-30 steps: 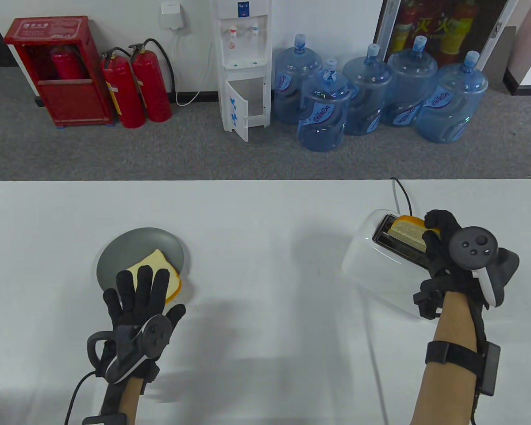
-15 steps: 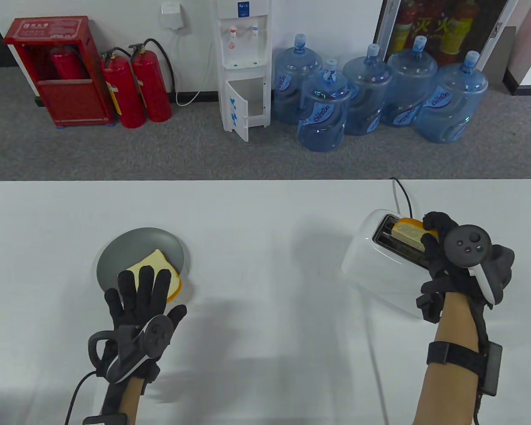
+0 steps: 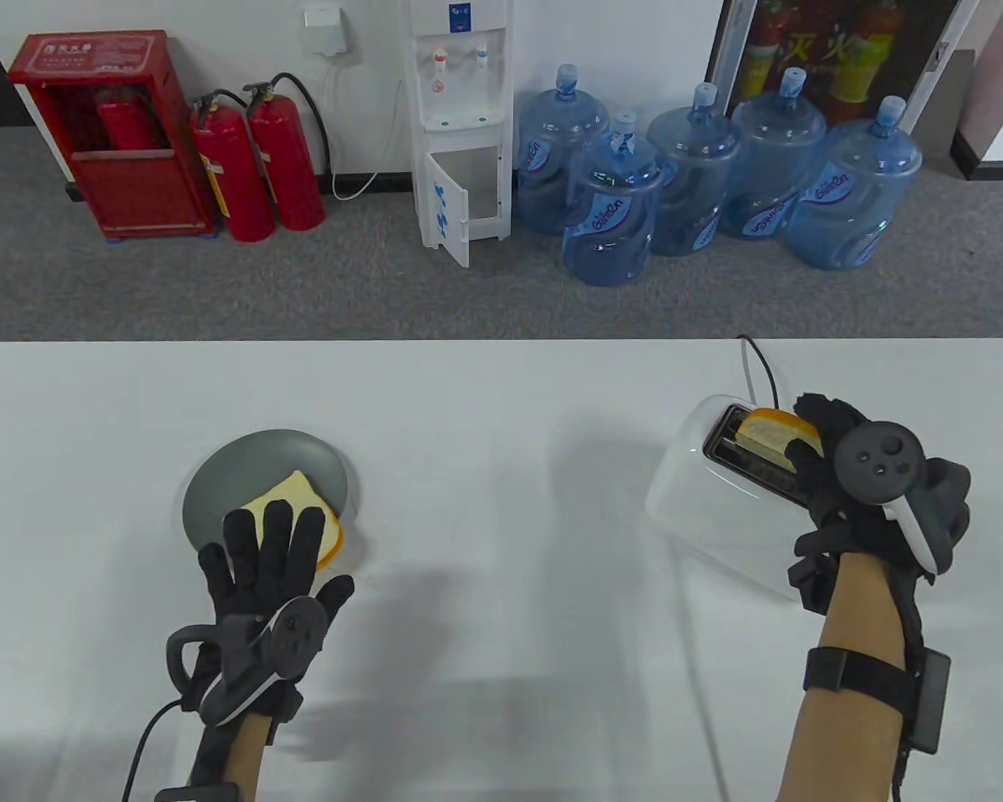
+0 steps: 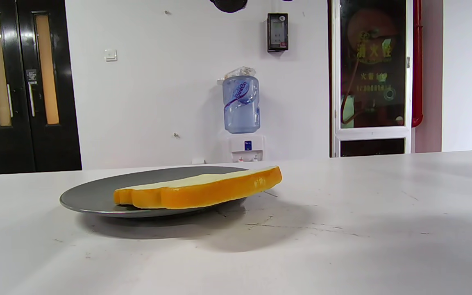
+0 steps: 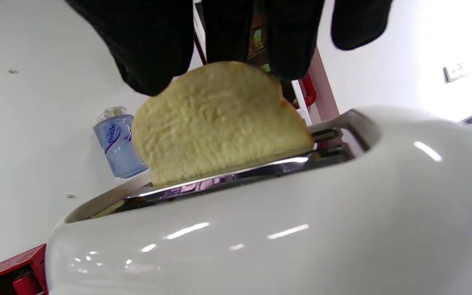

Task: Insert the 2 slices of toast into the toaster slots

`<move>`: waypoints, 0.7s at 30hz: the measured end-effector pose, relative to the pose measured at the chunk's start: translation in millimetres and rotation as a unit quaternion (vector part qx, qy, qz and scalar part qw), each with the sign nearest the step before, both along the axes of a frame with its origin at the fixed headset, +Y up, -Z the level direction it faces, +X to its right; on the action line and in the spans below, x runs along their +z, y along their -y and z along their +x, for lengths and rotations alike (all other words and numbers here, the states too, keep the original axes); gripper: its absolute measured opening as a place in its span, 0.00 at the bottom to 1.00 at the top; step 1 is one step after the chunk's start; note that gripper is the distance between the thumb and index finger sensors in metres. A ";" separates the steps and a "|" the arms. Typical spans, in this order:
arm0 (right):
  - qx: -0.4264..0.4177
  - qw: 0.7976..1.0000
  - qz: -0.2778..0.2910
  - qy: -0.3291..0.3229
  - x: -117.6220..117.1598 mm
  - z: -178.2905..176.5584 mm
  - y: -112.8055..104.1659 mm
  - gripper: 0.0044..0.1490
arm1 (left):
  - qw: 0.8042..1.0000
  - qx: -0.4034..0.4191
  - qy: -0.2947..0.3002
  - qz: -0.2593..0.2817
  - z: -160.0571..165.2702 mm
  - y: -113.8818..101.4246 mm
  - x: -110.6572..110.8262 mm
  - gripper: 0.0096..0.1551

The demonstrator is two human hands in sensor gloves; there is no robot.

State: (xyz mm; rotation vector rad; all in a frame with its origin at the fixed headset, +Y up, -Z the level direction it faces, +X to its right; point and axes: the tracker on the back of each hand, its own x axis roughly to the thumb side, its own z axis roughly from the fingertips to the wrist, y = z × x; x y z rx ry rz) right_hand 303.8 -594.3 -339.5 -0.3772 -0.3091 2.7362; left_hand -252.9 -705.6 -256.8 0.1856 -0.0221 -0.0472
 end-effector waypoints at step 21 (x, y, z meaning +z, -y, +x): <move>-0.018 0.992 0.121 0.000 64.8 -4.4 -81.3 0.41 | 1.000 0.018 0.019 0.003 5.9 -2.1 5.5 0.45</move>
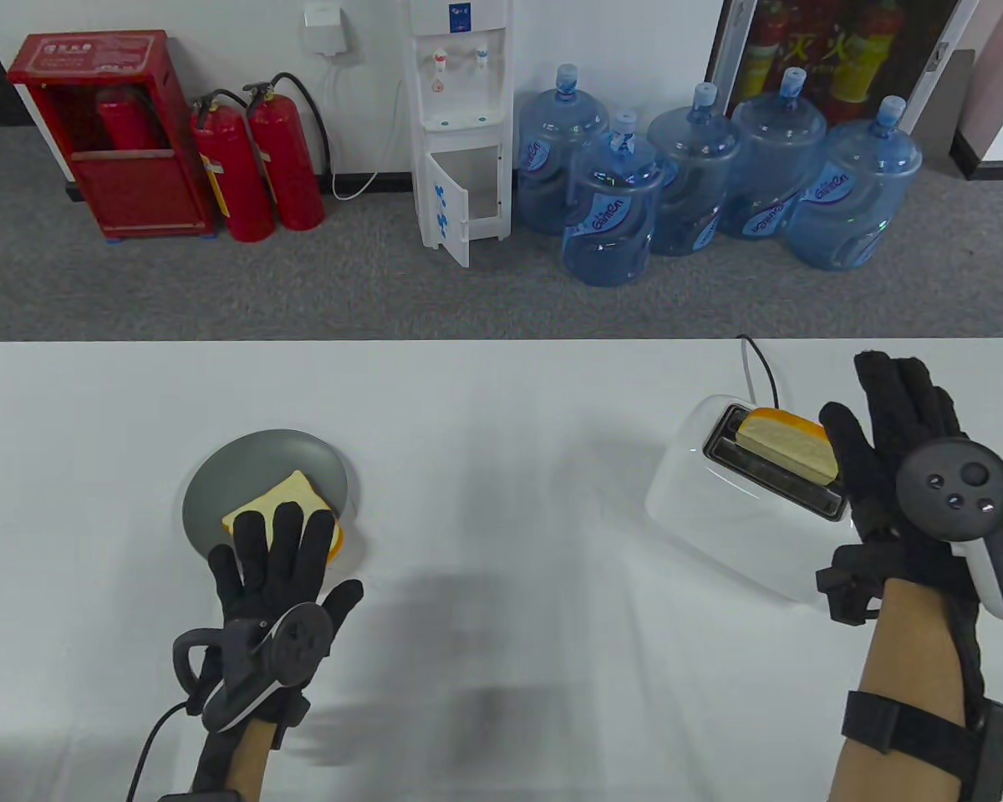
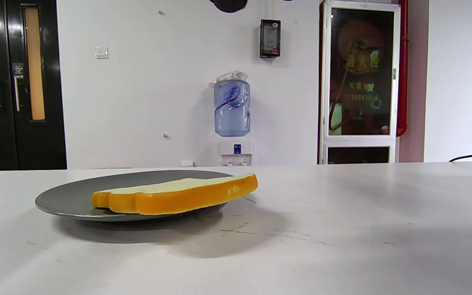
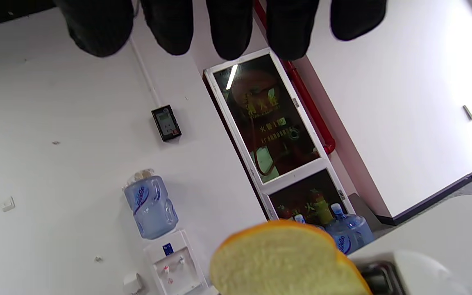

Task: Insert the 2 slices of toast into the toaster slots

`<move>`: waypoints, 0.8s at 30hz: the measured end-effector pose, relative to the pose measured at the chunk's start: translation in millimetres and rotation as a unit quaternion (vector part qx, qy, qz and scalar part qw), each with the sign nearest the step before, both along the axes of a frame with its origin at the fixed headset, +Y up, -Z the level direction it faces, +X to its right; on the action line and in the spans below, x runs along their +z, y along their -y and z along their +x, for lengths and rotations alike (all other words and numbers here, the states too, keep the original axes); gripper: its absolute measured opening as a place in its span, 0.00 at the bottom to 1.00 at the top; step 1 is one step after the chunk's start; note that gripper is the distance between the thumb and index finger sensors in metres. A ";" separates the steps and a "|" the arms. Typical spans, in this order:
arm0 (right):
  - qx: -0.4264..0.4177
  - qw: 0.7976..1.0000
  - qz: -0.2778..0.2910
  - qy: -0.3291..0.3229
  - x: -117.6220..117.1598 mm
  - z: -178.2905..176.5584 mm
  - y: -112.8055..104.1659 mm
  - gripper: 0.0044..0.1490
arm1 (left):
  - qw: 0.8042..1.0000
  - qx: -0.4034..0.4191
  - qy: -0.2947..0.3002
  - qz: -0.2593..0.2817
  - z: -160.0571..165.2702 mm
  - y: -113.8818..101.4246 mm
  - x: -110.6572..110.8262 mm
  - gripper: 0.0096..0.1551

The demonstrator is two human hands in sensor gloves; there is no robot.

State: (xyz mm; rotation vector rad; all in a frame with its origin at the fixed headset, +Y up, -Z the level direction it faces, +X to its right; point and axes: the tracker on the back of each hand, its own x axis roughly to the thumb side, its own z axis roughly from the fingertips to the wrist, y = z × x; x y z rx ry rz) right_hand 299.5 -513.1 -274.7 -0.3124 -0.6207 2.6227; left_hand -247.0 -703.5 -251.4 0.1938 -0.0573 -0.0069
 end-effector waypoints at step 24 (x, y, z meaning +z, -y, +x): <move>0.033 0.981 0.120 -0.148 41.7 -81.0 -26.8 0.49 | 1.000 0.002 0.010 -0.008 5.6 2.6 2.0 0.46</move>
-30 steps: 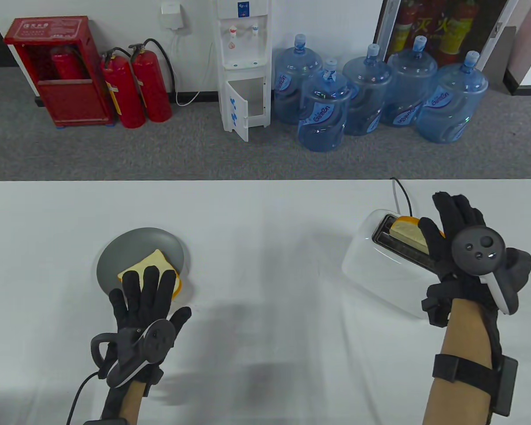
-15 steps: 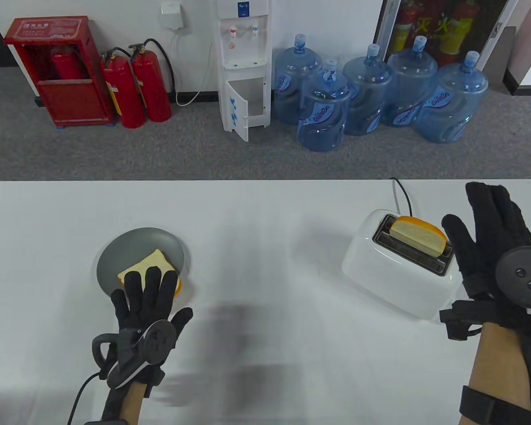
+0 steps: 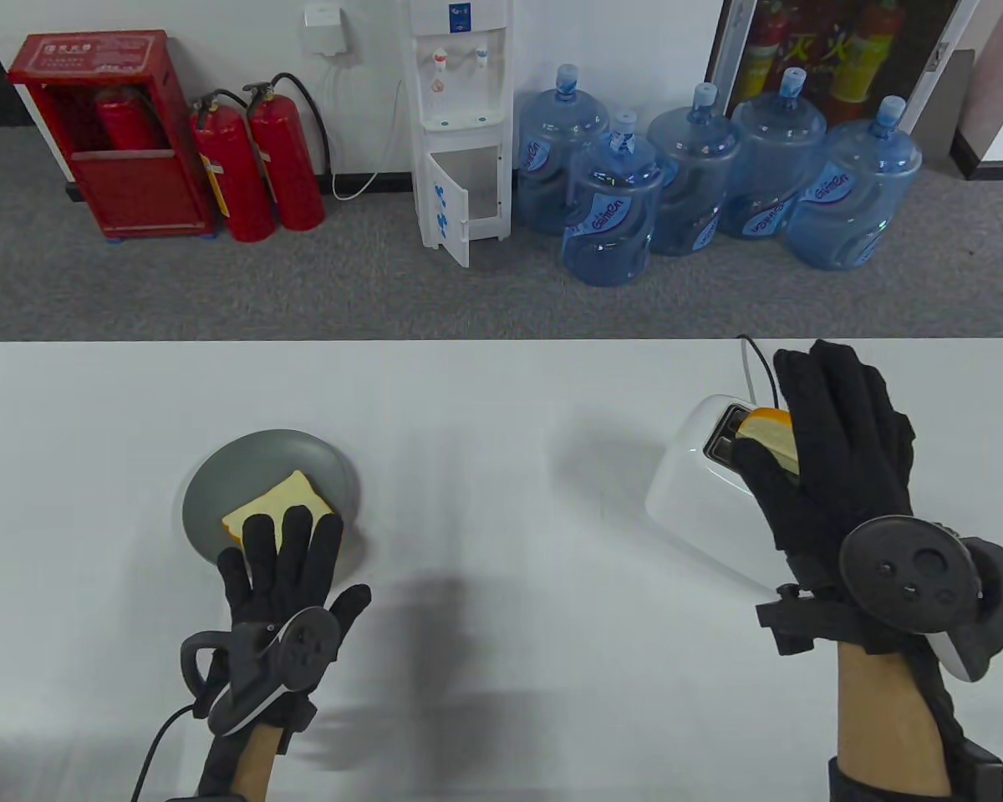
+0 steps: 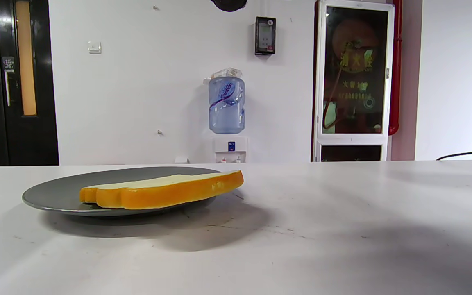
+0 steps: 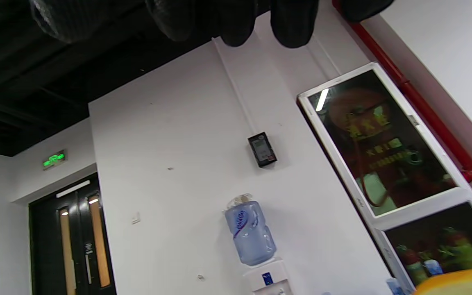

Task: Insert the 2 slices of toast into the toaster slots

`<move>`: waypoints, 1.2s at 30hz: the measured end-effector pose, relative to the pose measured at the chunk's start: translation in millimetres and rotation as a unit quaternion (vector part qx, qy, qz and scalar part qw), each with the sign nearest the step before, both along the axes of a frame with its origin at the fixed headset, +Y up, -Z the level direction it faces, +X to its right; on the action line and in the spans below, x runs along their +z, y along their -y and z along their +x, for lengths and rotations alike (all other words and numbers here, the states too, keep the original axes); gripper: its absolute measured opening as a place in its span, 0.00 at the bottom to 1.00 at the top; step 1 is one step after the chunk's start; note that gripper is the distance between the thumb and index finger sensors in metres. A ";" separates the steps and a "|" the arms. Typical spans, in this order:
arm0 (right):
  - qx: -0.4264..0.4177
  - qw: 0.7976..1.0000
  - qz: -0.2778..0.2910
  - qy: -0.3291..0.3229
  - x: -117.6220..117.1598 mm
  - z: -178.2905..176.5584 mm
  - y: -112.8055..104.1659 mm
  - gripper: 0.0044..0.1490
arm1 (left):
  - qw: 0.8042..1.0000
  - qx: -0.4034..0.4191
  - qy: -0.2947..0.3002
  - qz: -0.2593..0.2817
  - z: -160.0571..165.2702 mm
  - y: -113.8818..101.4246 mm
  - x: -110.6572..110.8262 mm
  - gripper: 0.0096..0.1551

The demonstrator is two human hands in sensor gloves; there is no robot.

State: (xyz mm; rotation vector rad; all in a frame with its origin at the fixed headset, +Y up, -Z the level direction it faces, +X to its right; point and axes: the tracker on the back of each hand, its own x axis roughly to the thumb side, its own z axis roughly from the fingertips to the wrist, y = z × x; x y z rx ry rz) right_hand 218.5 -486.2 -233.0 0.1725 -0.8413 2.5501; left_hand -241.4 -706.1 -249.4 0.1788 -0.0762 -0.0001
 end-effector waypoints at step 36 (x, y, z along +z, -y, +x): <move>0.075 0.992 0.003 -0.097 11.3 -121.3 125.2 0.49 | 1.000 -0.009 0.006 -0.002 6.6 -0.5 2.2 0.46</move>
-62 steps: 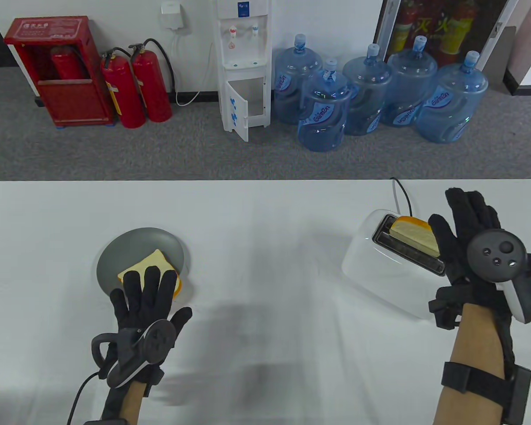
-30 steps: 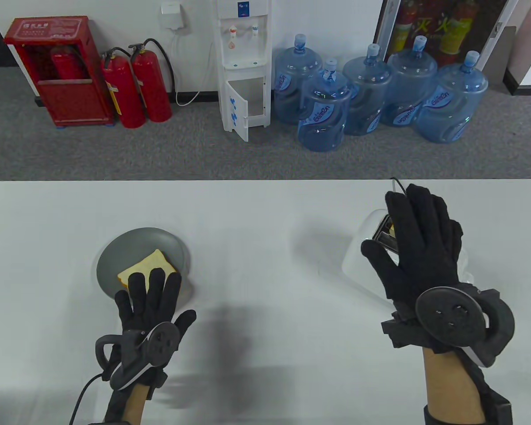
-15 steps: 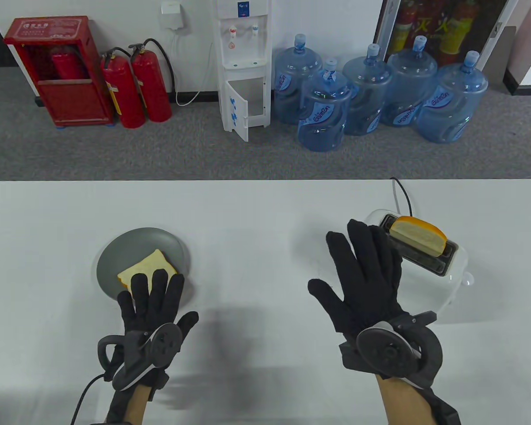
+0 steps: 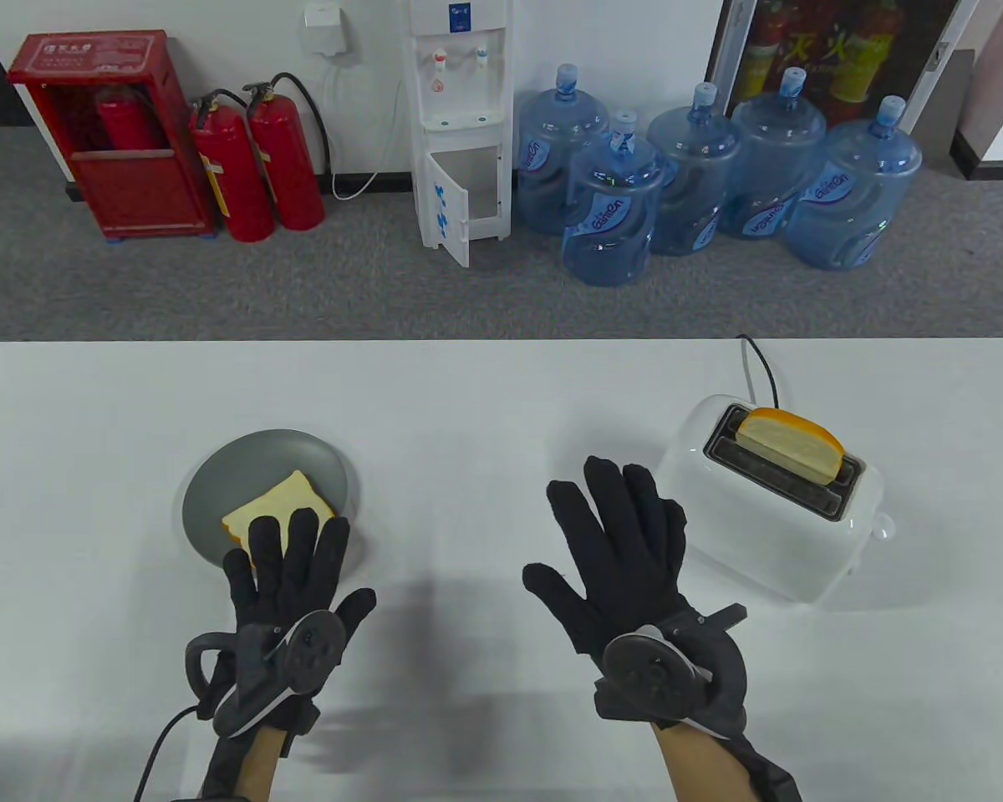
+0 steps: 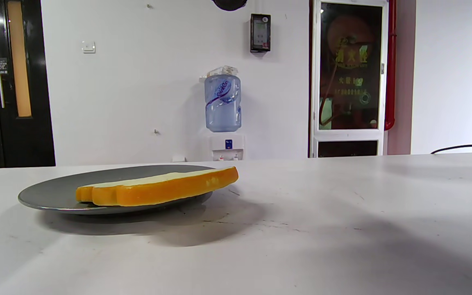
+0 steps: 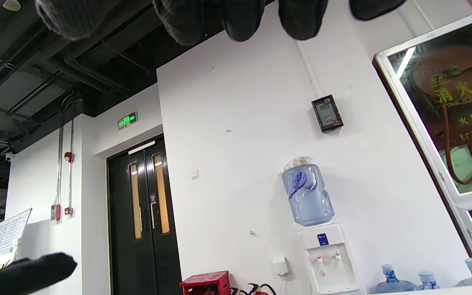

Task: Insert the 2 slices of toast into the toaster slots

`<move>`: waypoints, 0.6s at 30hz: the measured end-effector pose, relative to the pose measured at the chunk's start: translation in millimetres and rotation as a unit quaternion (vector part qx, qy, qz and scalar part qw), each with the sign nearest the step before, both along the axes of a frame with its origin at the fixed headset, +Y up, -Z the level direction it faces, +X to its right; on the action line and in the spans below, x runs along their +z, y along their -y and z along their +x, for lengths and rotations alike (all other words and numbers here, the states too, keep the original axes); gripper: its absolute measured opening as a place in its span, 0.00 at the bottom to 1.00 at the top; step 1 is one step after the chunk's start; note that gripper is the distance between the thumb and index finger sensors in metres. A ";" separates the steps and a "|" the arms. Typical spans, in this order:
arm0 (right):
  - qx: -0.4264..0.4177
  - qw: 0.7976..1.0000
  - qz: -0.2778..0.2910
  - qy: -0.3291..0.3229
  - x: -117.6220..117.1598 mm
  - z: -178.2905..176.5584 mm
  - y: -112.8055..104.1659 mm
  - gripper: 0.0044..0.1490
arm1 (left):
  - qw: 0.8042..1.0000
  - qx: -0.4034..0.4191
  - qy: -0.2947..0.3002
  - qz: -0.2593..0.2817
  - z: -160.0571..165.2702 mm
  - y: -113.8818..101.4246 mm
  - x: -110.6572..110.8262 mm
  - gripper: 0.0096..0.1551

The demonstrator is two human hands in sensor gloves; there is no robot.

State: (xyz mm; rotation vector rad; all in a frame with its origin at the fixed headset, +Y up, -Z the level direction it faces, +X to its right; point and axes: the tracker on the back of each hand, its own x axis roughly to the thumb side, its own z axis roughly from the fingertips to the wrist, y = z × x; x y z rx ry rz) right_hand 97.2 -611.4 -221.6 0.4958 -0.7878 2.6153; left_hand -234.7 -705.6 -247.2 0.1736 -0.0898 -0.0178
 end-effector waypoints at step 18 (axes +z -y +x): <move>0.025 0.999 -0.045 -0.019 -4.9 -23.7 38.0 0.48 | 1.000 -0.003 0.003 0.001 2.1 -1.8 0.0 0.46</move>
